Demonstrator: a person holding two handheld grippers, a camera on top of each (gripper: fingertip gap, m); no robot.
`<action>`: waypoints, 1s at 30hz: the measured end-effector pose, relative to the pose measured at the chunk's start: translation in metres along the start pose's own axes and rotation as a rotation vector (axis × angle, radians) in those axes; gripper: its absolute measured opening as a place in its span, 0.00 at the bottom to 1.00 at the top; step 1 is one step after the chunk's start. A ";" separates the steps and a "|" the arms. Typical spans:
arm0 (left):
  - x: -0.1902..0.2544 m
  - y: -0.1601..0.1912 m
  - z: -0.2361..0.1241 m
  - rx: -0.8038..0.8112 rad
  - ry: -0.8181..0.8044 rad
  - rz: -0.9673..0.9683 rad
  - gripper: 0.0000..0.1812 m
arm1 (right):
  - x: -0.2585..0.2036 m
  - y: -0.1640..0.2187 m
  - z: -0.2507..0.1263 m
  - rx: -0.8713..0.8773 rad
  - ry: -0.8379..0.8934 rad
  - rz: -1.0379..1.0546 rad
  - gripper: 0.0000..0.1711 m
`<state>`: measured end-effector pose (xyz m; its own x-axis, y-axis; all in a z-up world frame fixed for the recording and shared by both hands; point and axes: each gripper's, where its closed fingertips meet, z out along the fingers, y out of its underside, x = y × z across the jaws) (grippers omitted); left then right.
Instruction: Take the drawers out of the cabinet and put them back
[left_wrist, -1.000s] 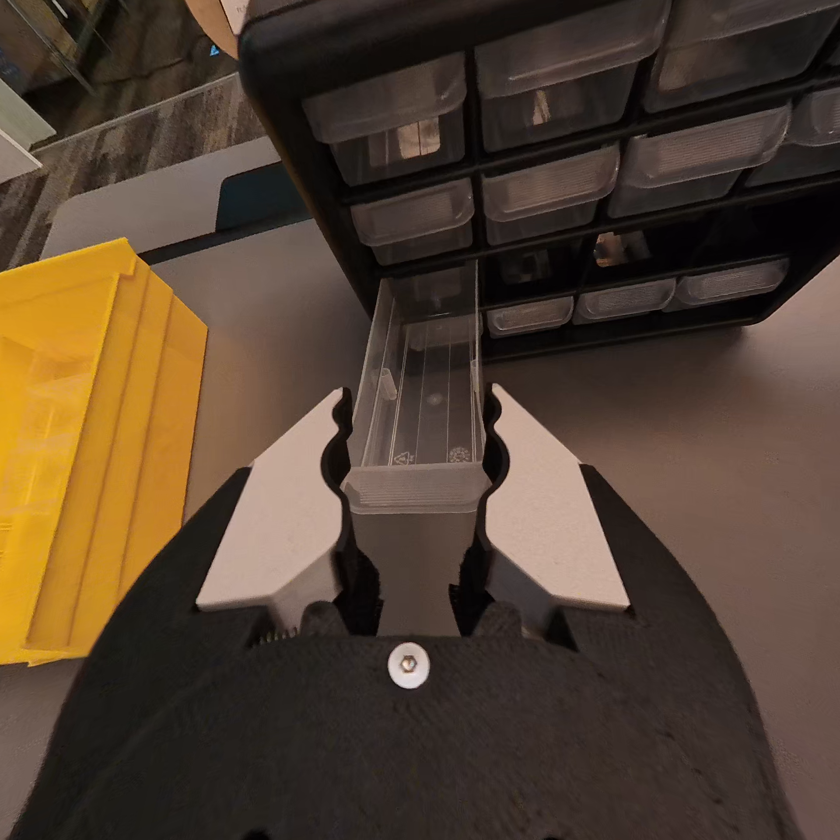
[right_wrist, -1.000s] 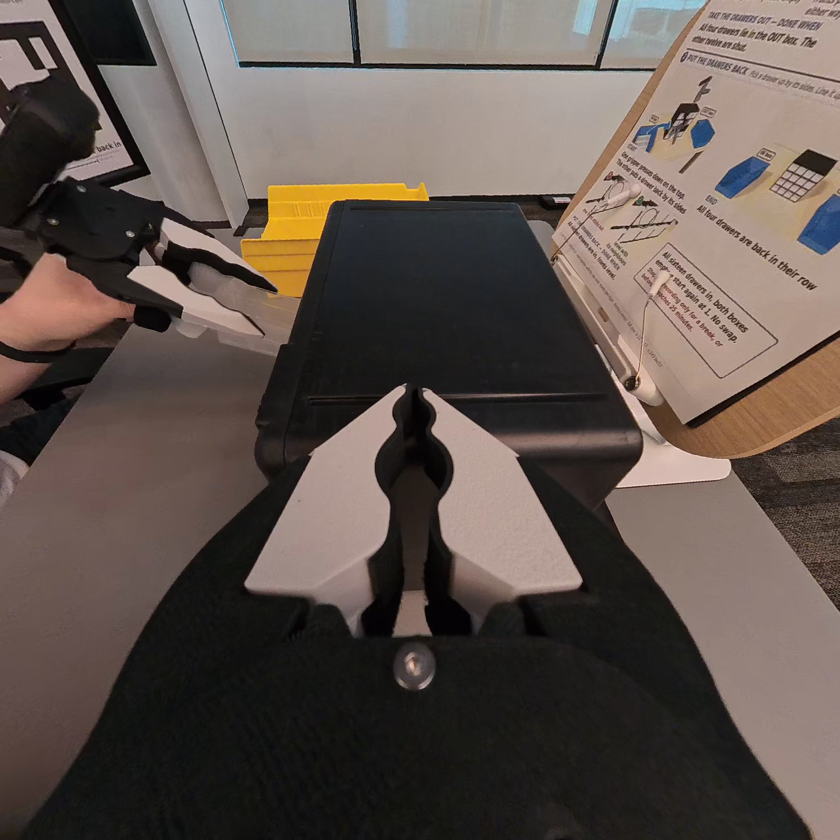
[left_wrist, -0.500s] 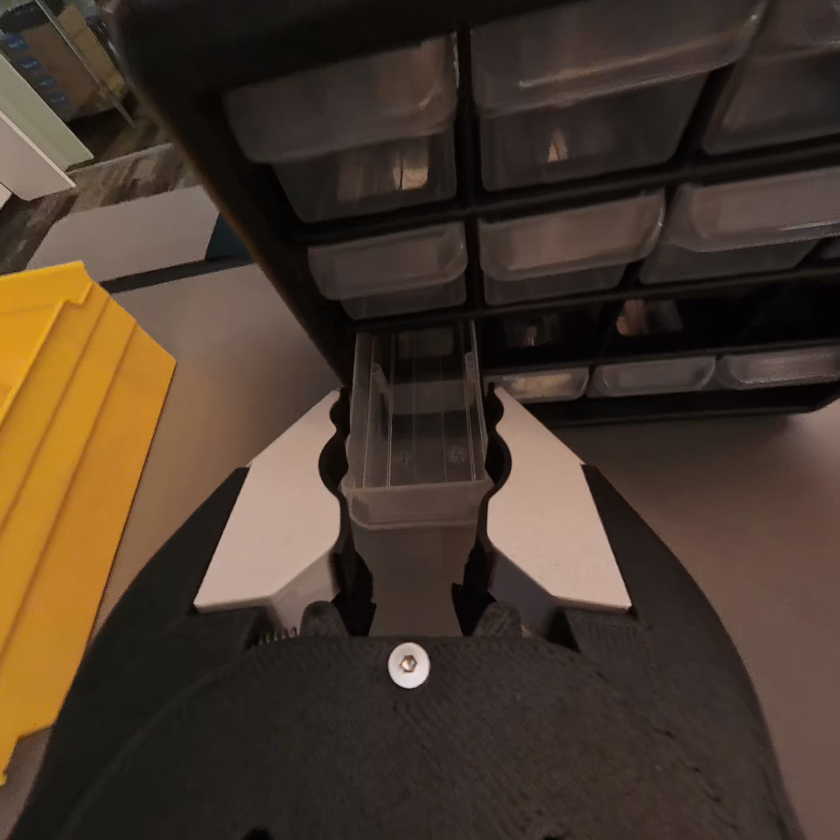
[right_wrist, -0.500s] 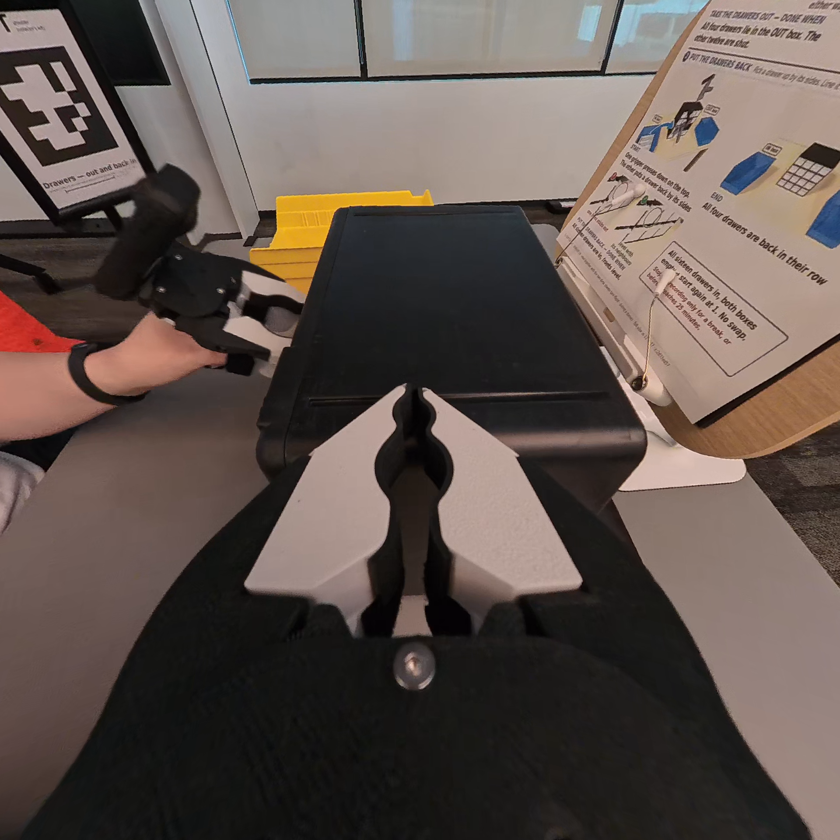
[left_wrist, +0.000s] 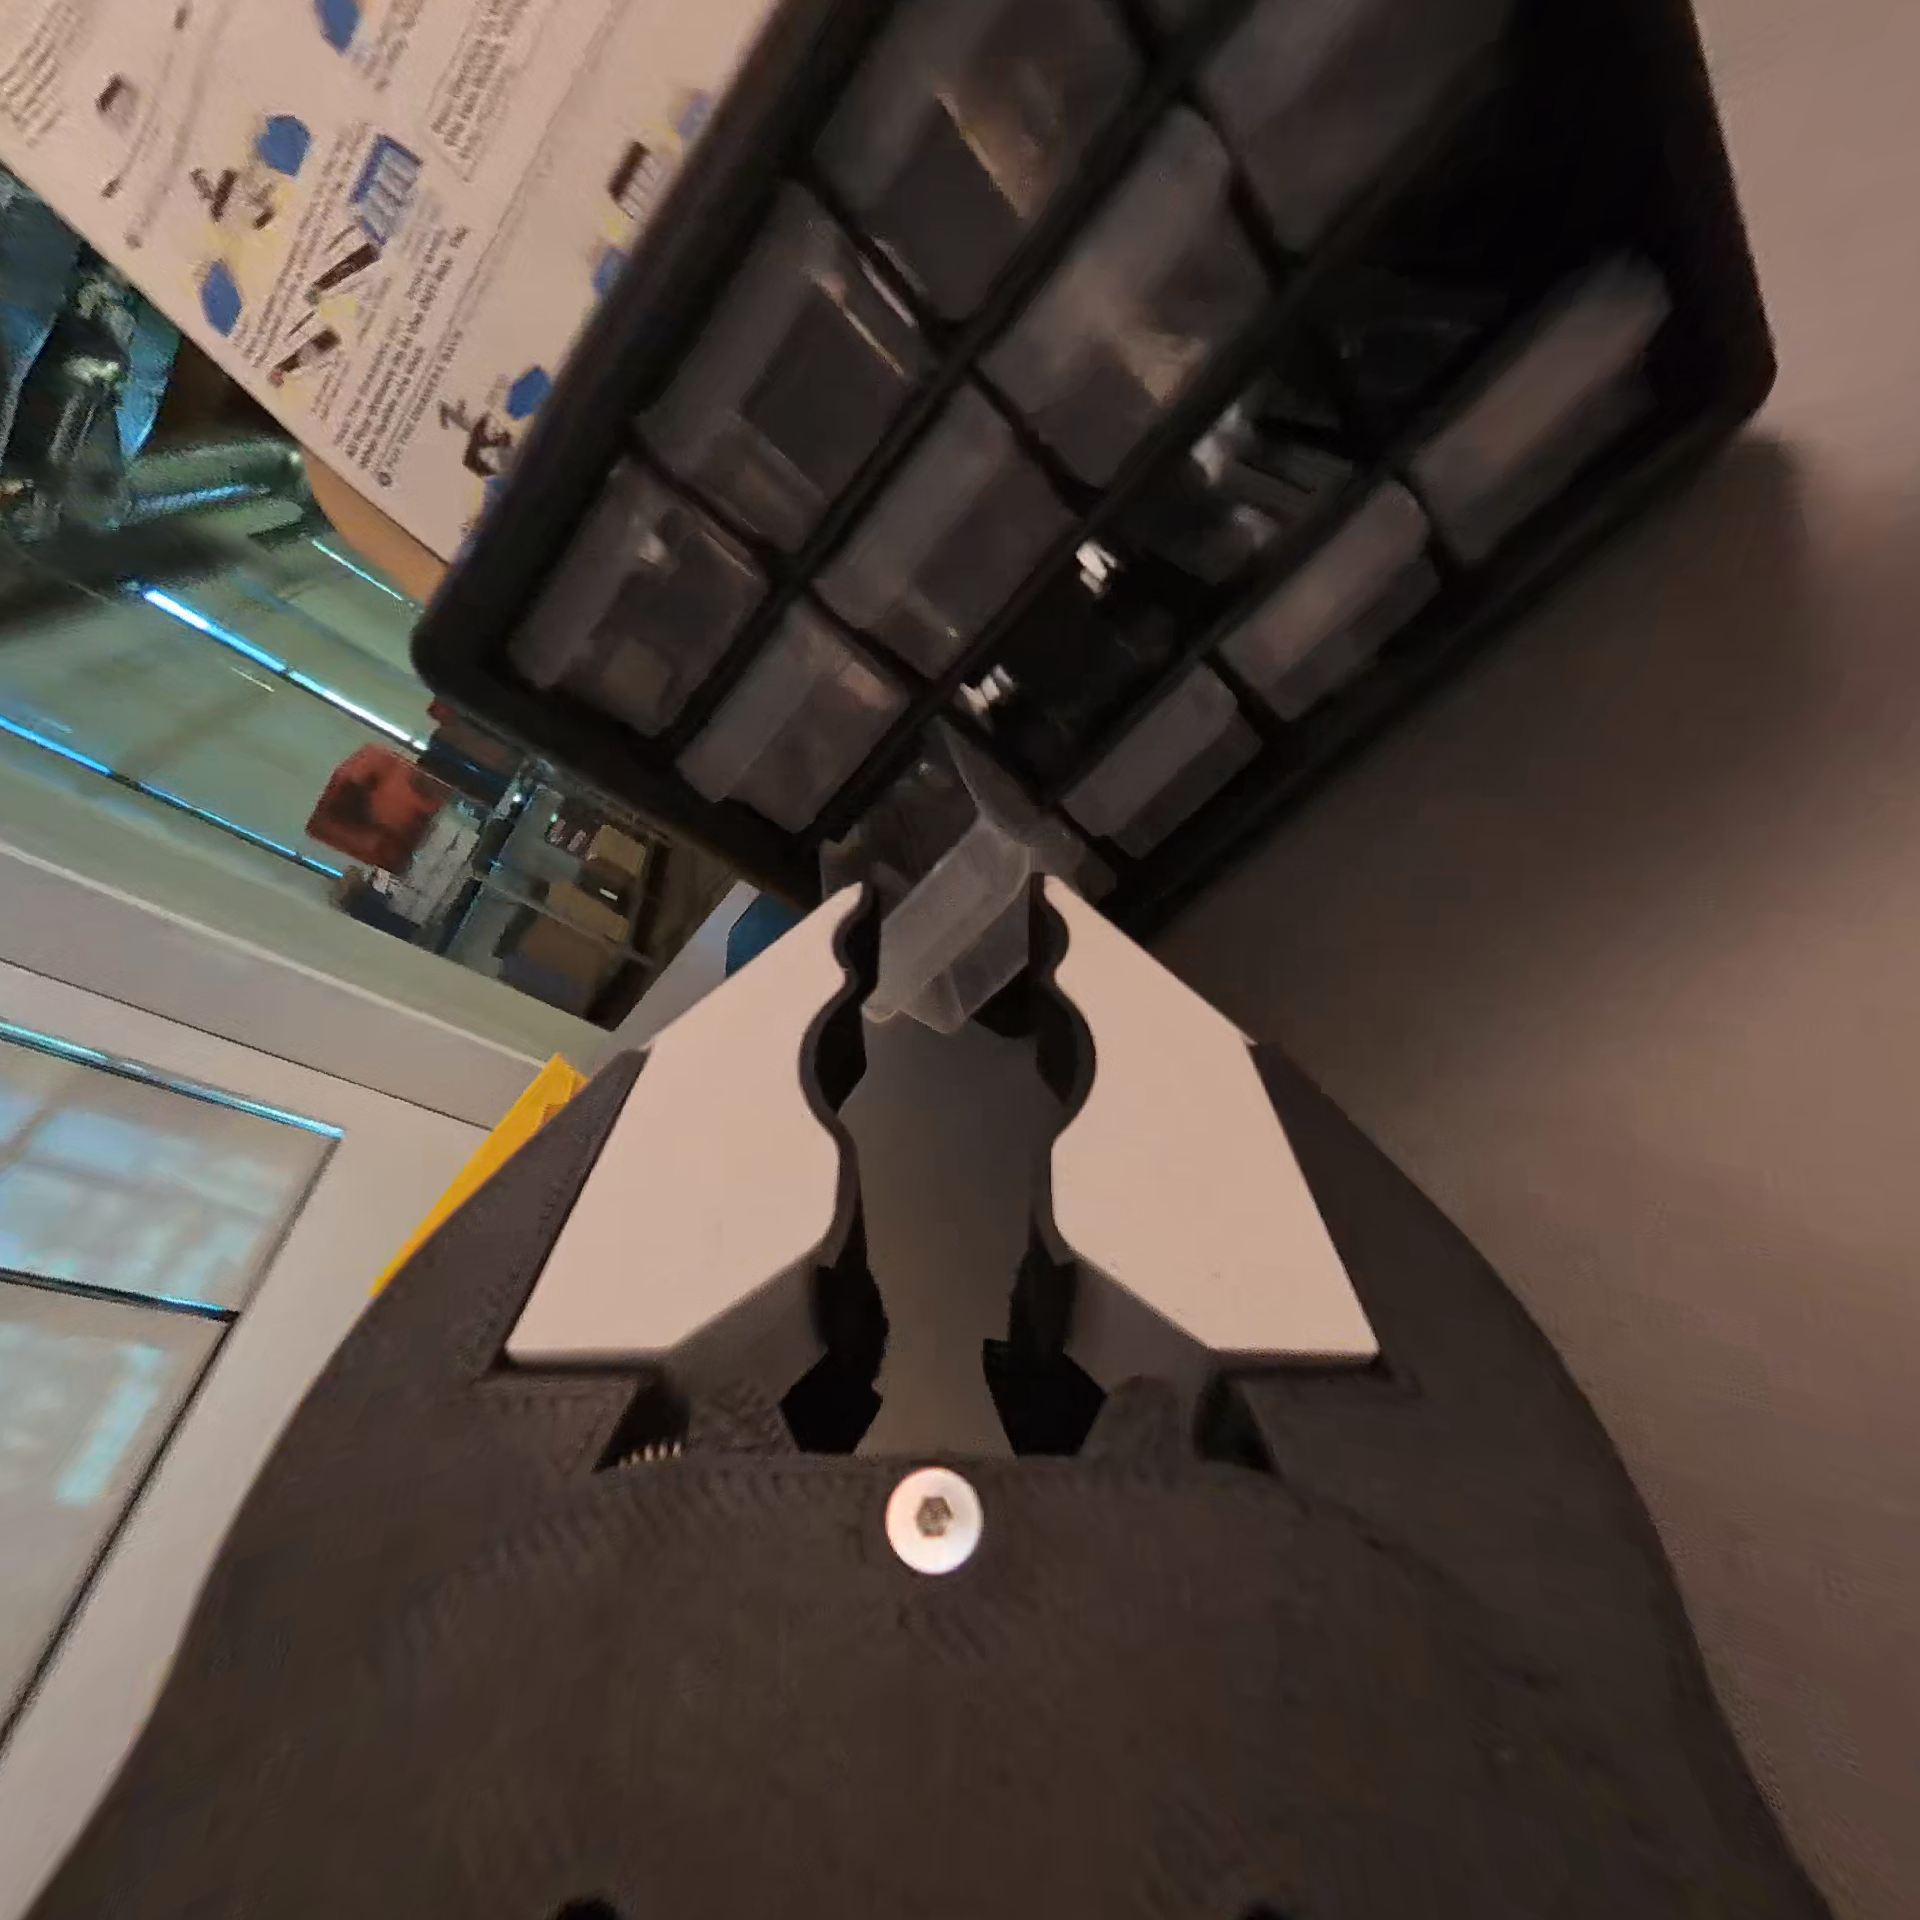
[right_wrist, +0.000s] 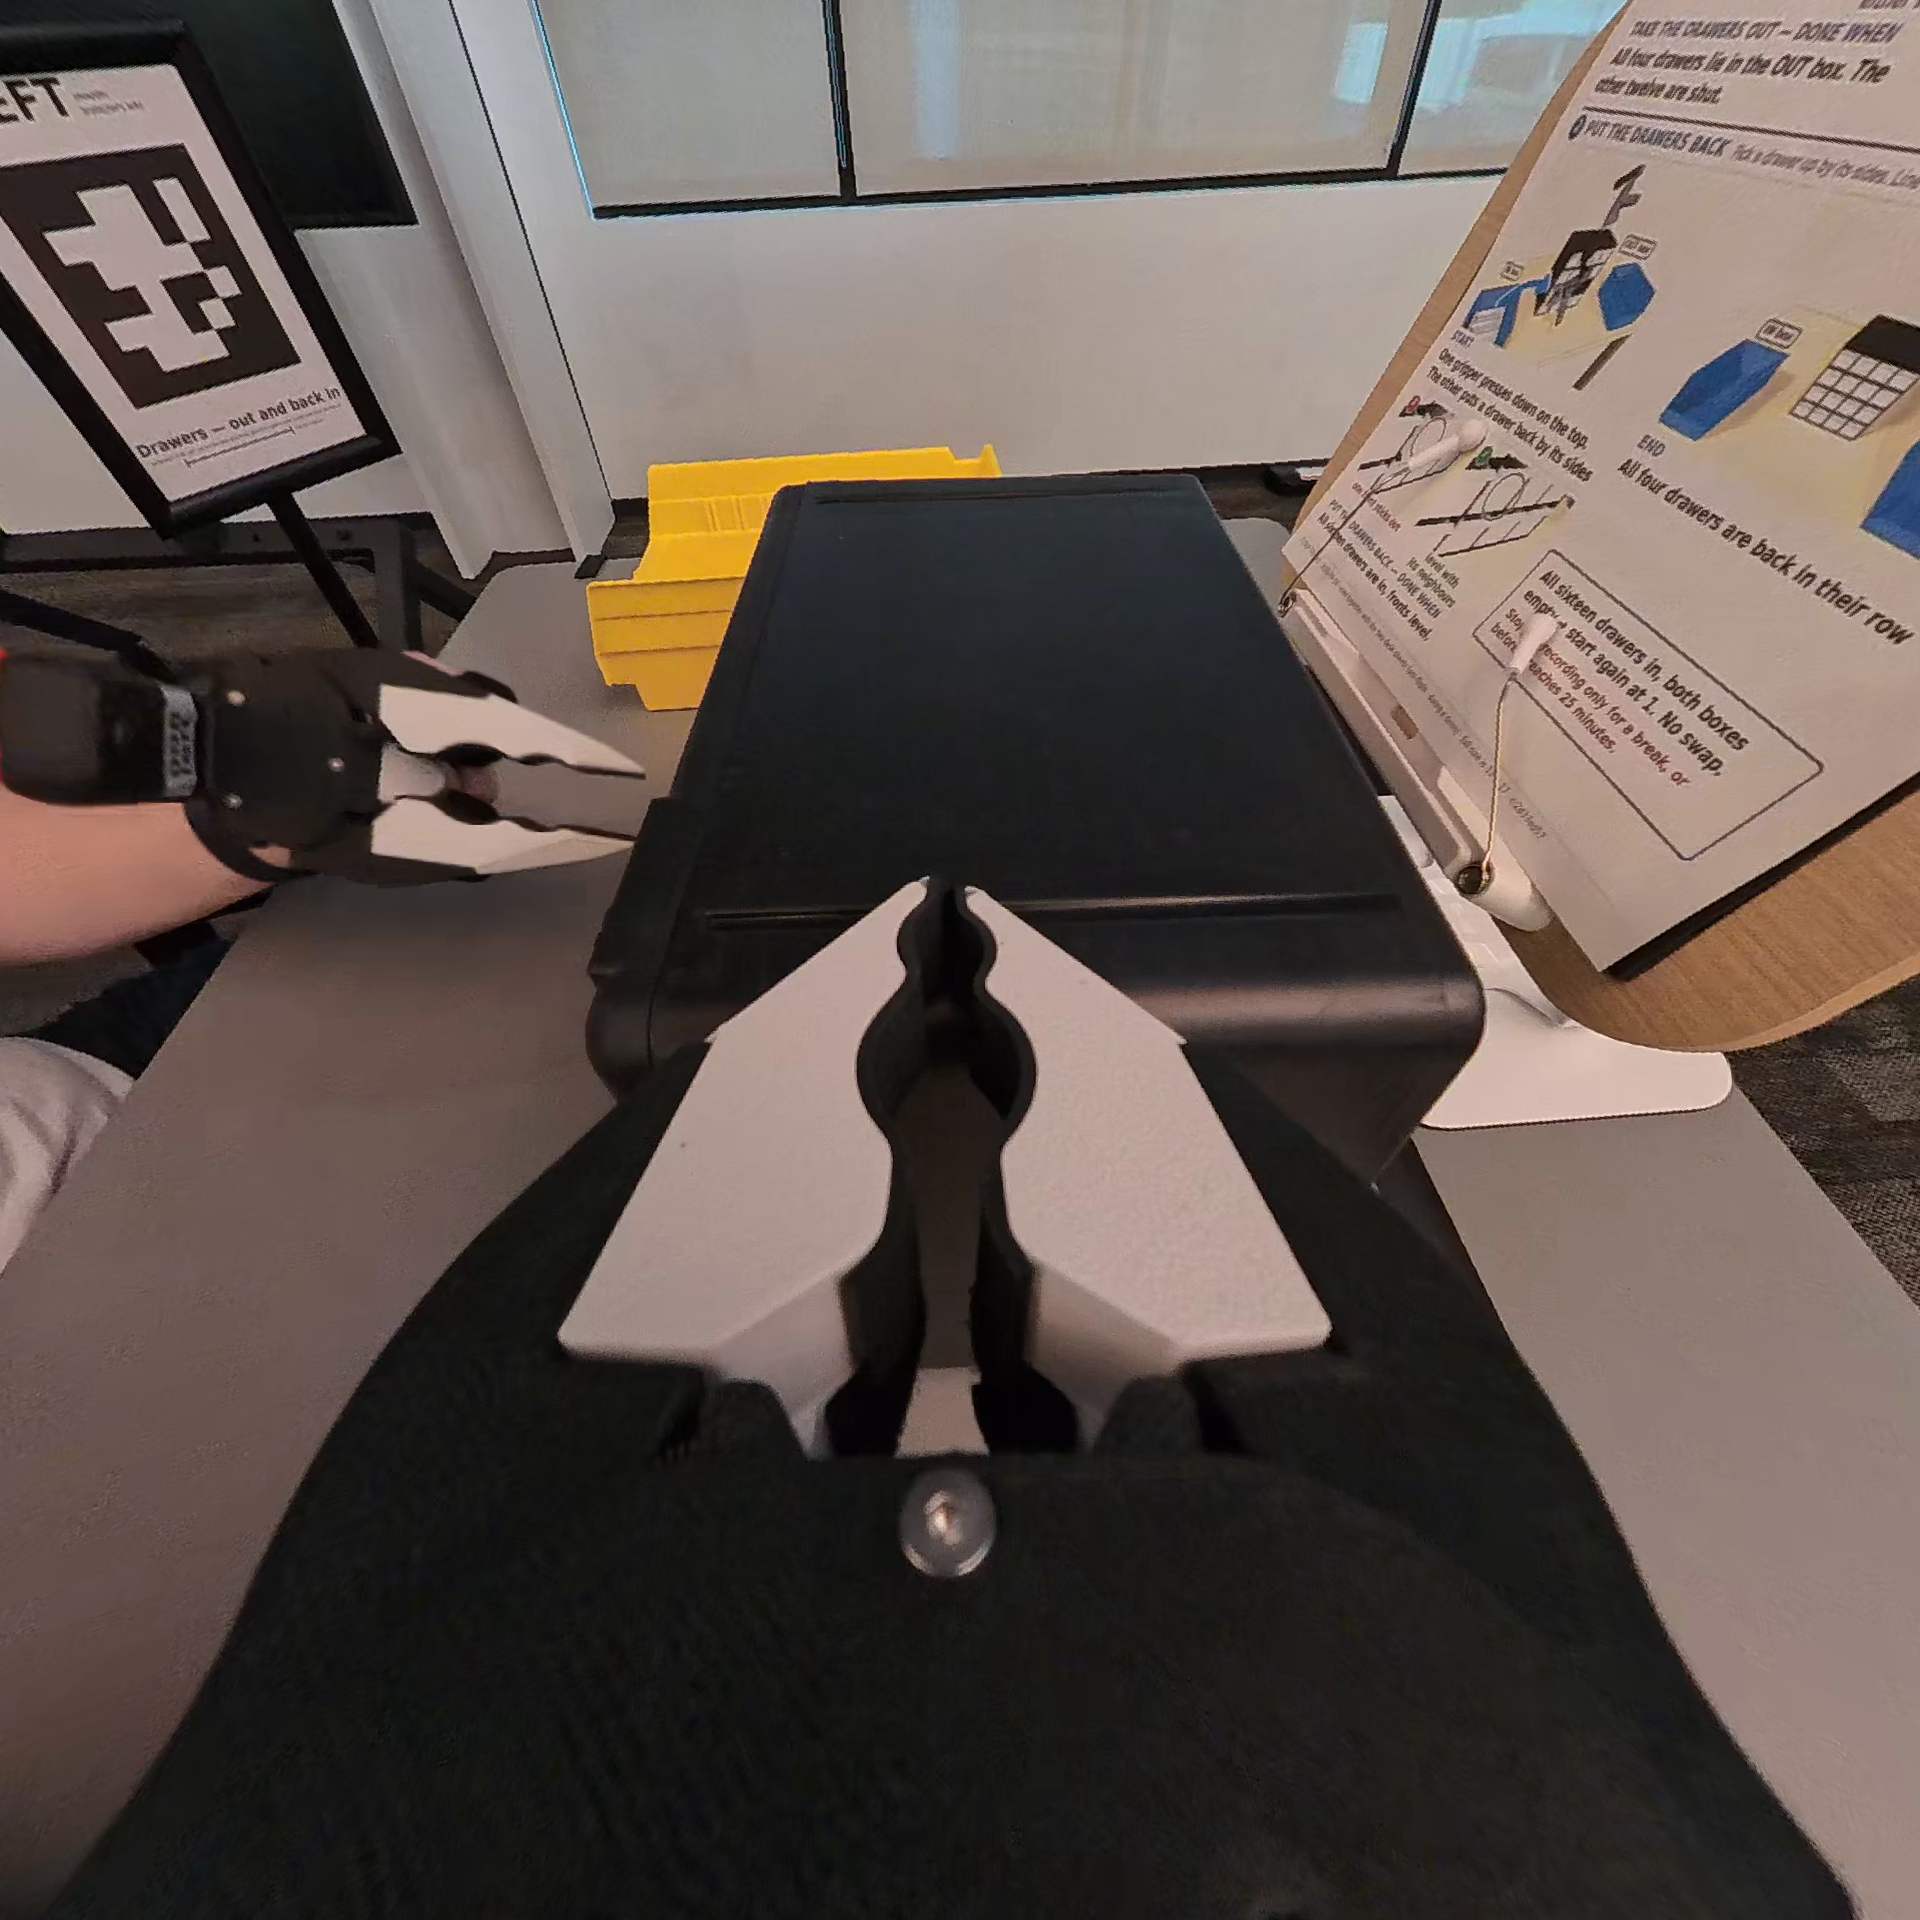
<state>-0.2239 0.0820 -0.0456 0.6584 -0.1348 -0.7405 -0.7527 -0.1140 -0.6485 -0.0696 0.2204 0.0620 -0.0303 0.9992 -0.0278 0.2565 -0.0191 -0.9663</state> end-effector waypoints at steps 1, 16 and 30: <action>0.002 0.004 0.003 -0.014 0.009 0.024 0.13 | 0.000 0.000 0.000 0.000 0.001 0.000 0.00; -0.014 0.016 0.065 -0.085 -0.009 0.002 0.00 | 0.000 0.000 0.000 0.010 -0.014 0.019 0.00; -0.084 0.006 -0.013 0.032 0.002 -0.208 0.16 | 0.000 0.000 0.000 -0.002 -0.004 0.027 0.00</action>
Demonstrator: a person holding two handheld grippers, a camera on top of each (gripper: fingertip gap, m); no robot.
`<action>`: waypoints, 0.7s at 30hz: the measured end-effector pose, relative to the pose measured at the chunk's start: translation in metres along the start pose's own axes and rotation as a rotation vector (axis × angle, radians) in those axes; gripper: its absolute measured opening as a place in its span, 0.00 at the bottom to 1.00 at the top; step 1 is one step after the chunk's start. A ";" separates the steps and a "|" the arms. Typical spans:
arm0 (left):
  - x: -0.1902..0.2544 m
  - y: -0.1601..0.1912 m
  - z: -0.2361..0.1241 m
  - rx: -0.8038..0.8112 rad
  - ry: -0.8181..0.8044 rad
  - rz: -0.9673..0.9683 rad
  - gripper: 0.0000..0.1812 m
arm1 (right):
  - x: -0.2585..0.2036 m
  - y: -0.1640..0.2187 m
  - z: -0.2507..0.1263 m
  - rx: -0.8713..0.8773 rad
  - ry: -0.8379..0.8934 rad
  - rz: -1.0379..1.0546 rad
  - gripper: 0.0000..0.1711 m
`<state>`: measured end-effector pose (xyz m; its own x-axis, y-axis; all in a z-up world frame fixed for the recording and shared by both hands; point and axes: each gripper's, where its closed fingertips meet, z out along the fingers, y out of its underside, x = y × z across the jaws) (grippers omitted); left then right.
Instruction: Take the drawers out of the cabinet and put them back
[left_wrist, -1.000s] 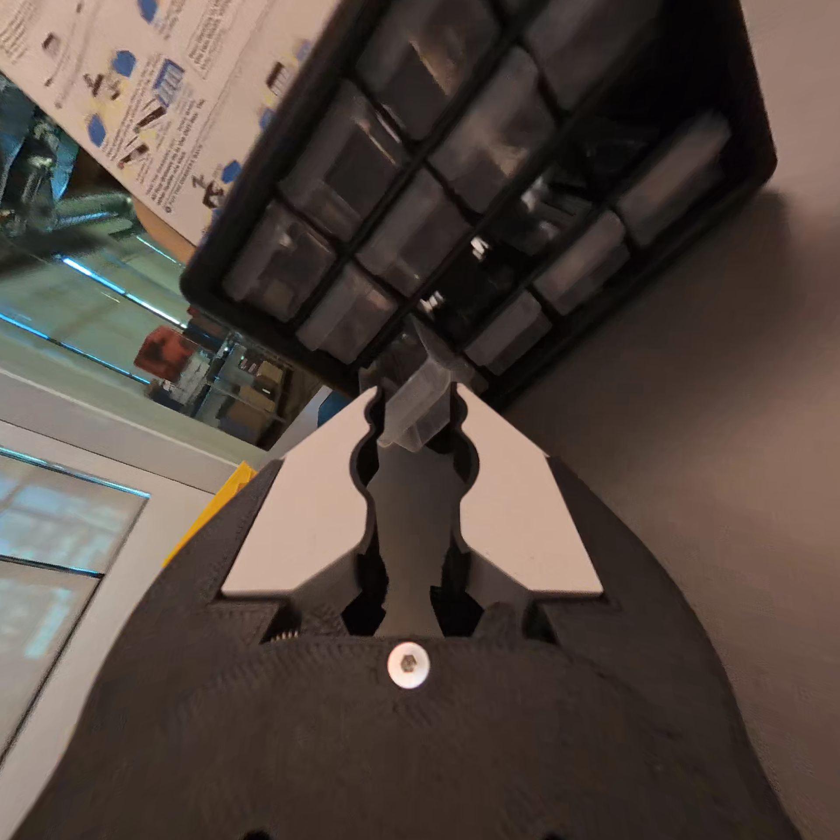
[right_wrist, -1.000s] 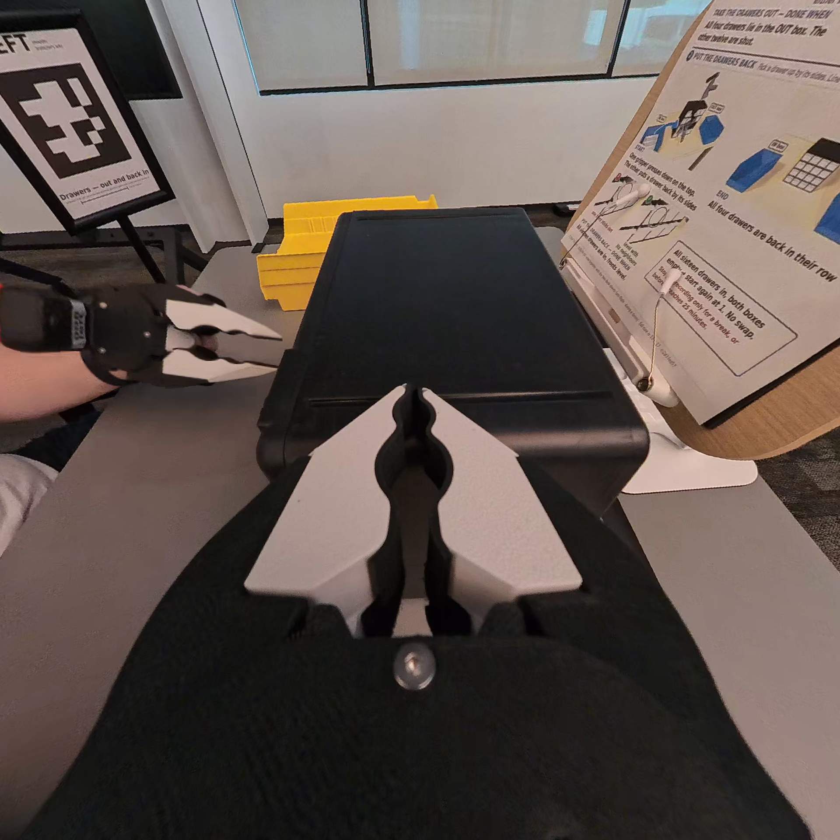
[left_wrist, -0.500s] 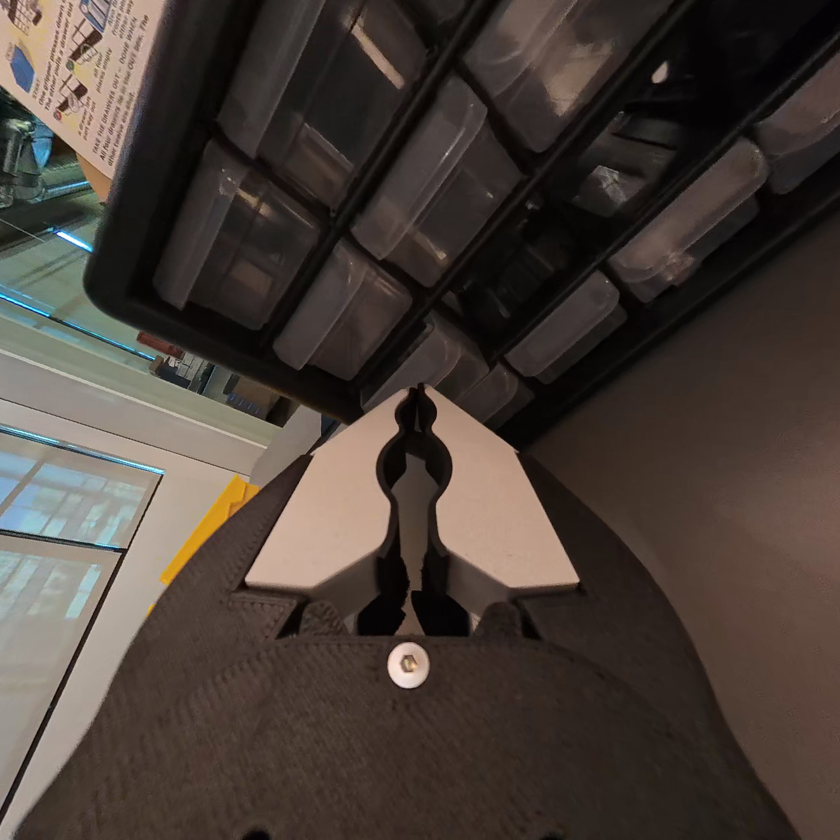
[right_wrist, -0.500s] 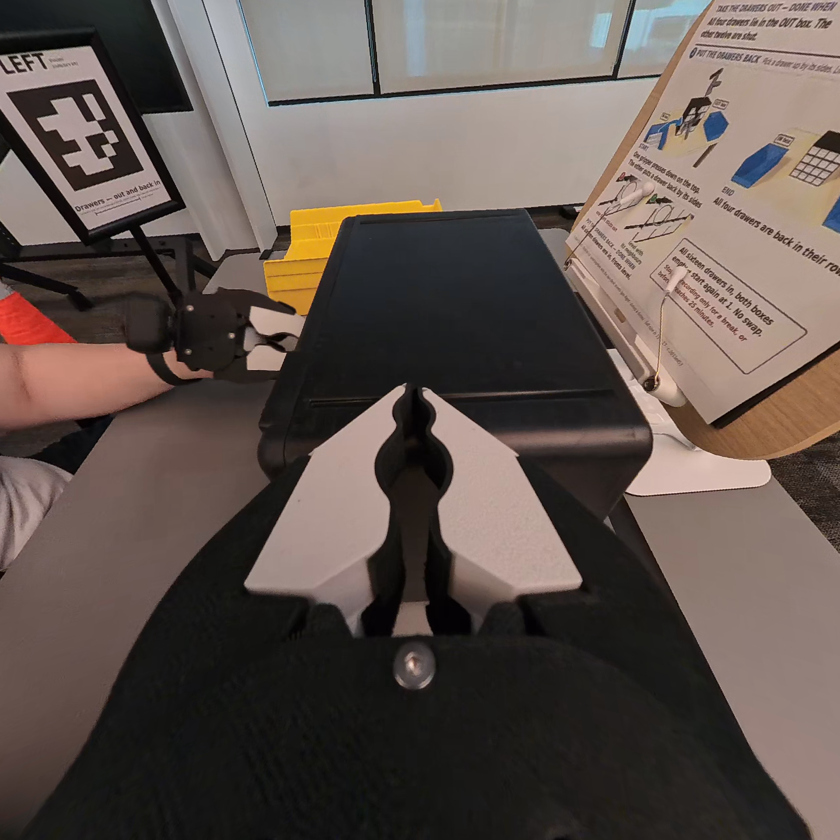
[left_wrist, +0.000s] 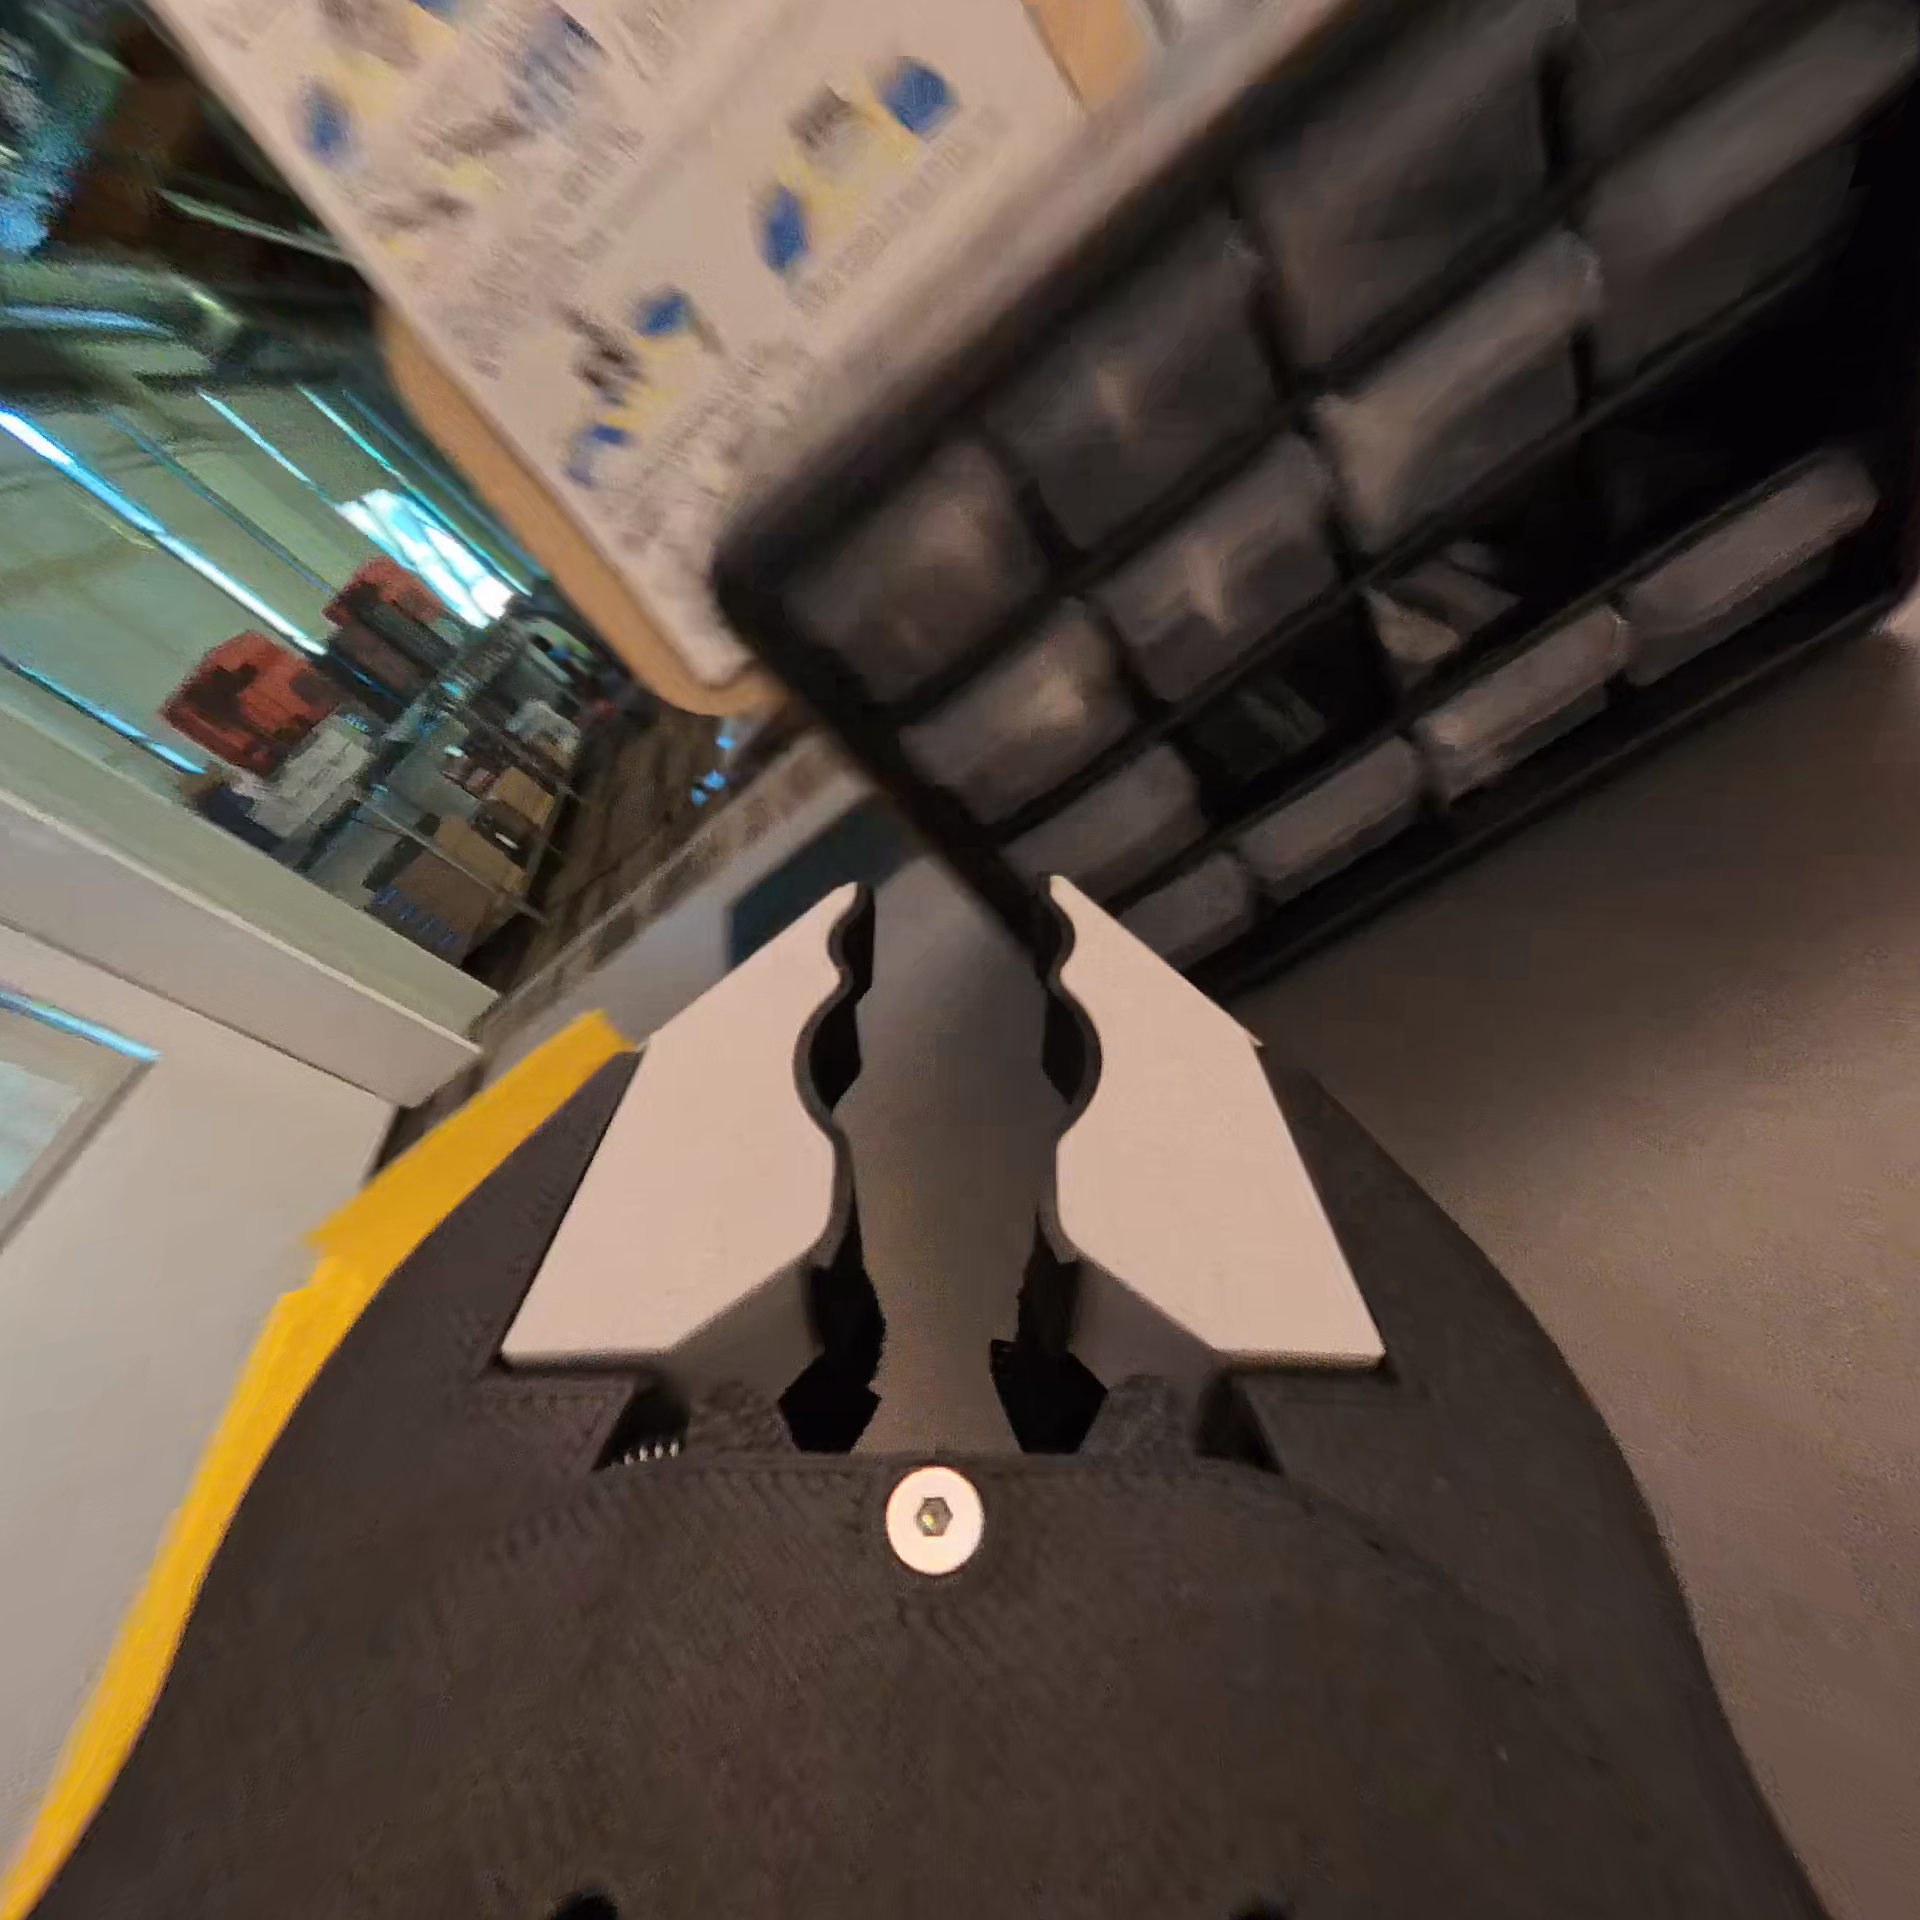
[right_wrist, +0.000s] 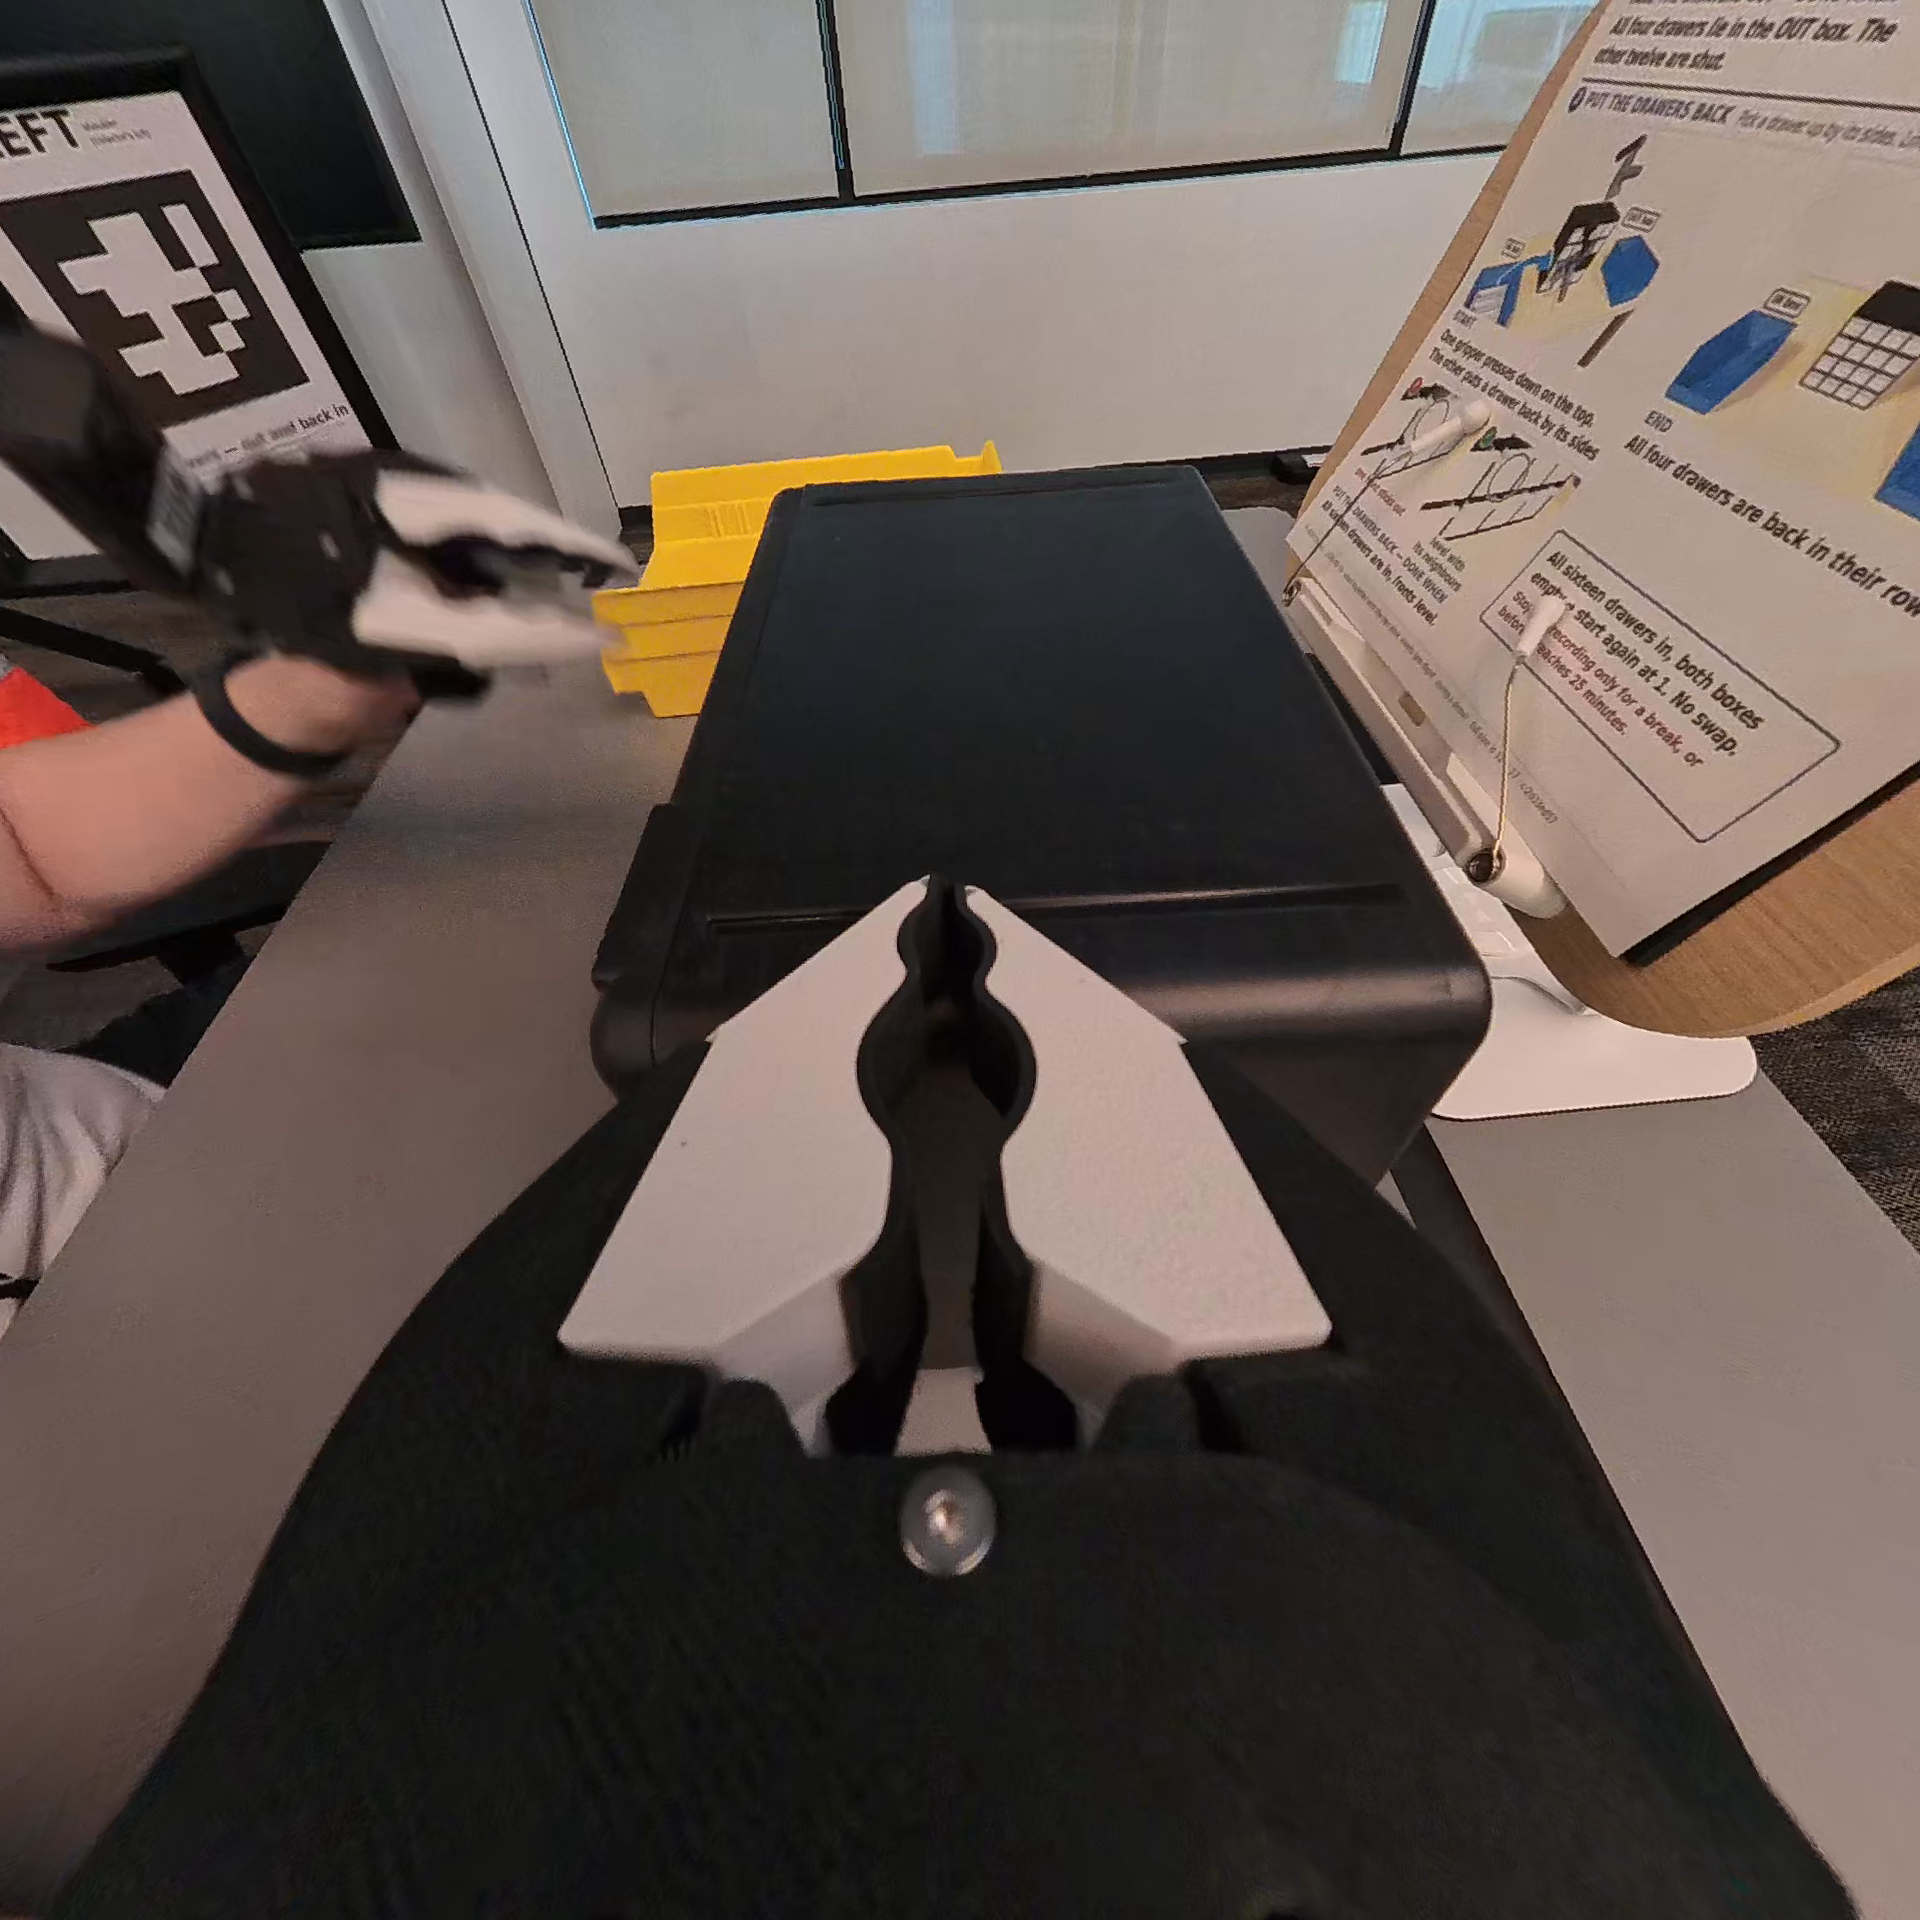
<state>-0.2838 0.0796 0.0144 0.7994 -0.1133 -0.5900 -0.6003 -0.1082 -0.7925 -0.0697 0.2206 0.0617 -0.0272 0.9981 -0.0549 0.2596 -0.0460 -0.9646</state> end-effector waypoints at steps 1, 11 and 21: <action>-0.034 -0.003 -0.016 0.012 -0.048 0.008 0.15 | 0.000 0.000 0.000 -0.001 0.000 0.001 0.00; -0.154 0.163 -0.028 -0.429 0.486 -0.061 0.18 | 0.000 0.000 0.000 -0.015 0.006 0.008 0.00; -0.140 0.276 -0.006 -0.759 0.632 -0.067 0.22 | 0.000 0.000 0.000 -0.006 -0.007 0.024 0.00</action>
<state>-0.5615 0.0593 -0.1204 0.8040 -0.5661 -0.1819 -0.5883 -0.7128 -0.3819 -0.0696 0.2208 0.0619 -0.0273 0.9965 -0.0795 0.2658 -0.0695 -0.9615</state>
